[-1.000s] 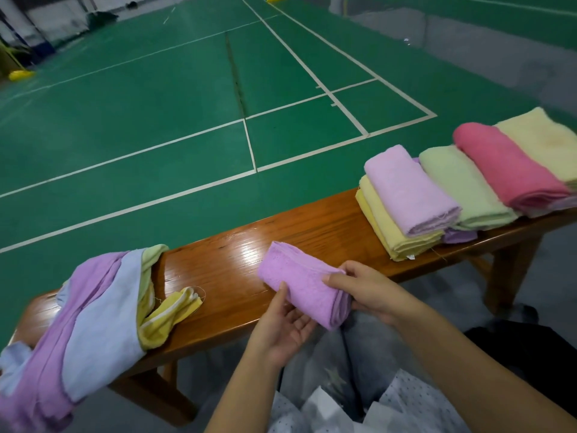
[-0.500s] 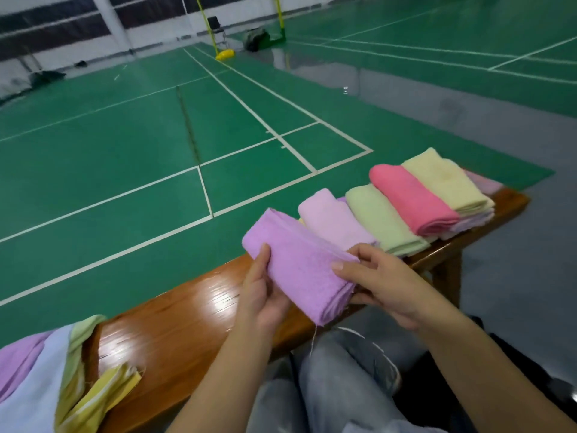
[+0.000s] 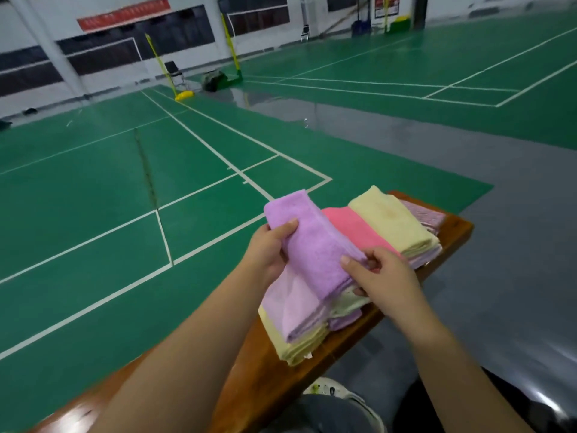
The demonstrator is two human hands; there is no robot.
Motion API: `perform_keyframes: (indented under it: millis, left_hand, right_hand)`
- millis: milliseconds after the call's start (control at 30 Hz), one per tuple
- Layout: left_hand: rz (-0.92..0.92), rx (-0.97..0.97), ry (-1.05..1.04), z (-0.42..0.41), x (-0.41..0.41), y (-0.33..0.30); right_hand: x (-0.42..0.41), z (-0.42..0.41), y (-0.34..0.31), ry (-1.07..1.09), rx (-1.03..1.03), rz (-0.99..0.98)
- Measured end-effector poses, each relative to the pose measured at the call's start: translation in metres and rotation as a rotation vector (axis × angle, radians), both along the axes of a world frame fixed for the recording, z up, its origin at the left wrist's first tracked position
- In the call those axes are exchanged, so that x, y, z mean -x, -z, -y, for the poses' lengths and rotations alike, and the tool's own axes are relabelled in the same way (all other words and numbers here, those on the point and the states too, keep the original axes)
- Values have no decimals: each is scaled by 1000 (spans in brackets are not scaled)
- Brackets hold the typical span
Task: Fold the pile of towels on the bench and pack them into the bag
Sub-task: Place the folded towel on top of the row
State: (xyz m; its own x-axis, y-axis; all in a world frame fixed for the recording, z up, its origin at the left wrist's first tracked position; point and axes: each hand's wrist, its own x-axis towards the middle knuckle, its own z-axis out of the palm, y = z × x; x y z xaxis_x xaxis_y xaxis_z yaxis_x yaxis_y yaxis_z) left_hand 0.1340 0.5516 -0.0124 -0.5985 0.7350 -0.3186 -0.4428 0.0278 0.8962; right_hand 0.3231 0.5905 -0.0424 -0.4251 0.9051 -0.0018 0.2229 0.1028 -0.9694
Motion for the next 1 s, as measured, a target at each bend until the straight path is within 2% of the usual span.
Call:
perform_keyframes:
  millis: [33, 133, 167, 233, 300, 367, 467, 633, 767, 1000]
  left_hand:
    - [-117, 57, 5, -6, -1, 3]
    - [-639, 411, 39, -13, -11, 9]
    - [-776, 463, 80, -11, -19, 8]
    - [-981, 439, 197, -5, -33, 8]
    - [-1047, 428, 296, 5, -41, 8]
    - [-1002, 412, 326, 20, -46, 7]
    - [-852, 308, 263, 50, -50, 3]
    - [-518, 196, 64, 131, -46, 12]
    - [-347, 218, -191, 203, -33, 35]
    - [-217, 351, -524, 344, -16, 82]
  right_hand:
    - [1, -3, 4, 6, -12, 59]
    - [0, -7, 13, 1, -56, 258]
    - [-1, -7, 14, 10, -75, 288]
    - [-1, -4, 16, 30, -121, 310]
    - [-2, -2, 16, 58, -206, 342]
    - [-2, 2, 10, 87, -277, 325]
    - [0, 20, -6, 36, -301, 210]
    - [26, 75, -19, -270, -235, 156]
    - [53, 125, -7, -514, -160, 217]
    - [108, 223, 24, -863, -140, 298]
